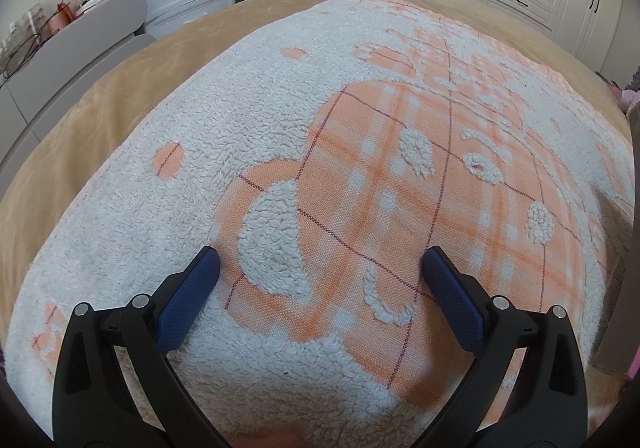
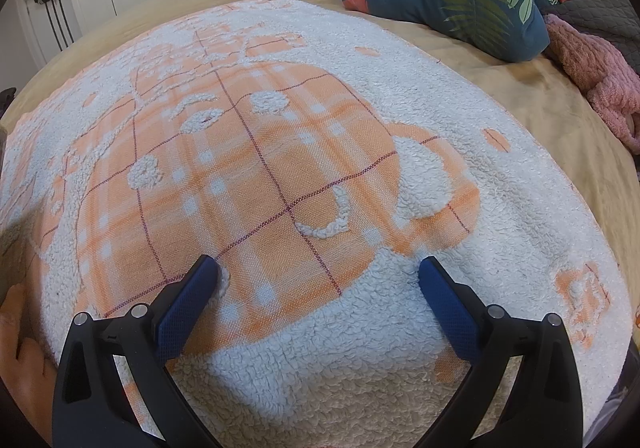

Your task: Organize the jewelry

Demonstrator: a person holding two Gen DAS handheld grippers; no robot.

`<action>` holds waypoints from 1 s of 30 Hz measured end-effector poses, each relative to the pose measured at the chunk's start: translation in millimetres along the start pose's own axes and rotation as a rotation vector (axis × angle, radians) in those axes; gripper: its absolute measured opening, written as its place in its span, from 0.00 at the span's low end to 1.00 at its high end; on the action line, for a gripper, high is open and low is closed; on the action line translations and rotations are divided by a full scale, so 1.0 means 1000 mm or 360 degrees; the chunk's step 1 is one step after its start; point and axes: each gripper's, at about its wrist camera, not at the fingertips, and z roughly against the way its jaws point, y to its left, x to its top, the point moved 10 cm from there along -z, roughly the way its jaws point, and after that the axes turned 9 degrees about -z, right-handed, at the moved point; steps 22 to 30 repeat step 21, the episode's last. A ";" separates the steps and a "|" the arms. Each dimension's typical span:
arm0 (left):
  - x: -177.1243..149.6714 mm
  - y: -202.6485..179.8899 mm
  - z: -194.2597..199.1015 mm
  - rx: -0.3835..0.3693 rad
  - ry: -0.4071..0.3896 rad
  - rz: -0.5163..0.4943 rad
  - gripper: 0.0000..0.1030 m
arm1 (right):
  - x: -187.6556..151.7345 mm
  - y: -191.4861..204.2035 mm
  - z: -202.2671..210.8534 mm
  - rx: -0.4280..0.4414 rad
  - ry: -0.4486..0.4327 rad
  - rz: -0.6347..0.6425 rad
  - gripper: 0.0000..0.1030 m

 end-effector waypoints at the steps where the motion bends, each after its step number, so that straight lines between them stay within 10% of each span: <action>1: 0.000 0.000 -0.001 0.0003 0.0001 -0.0002 0.90 | 0.000 0.000 0.000 0.0001 0.0000 0.0000 0.95; 30: 0.000 -0.001 -0.002 -0.0001 -0.0008 0.0002 0.90 | 0.000 0.000 0.000 0.0000 0.0000 0.0000 0.95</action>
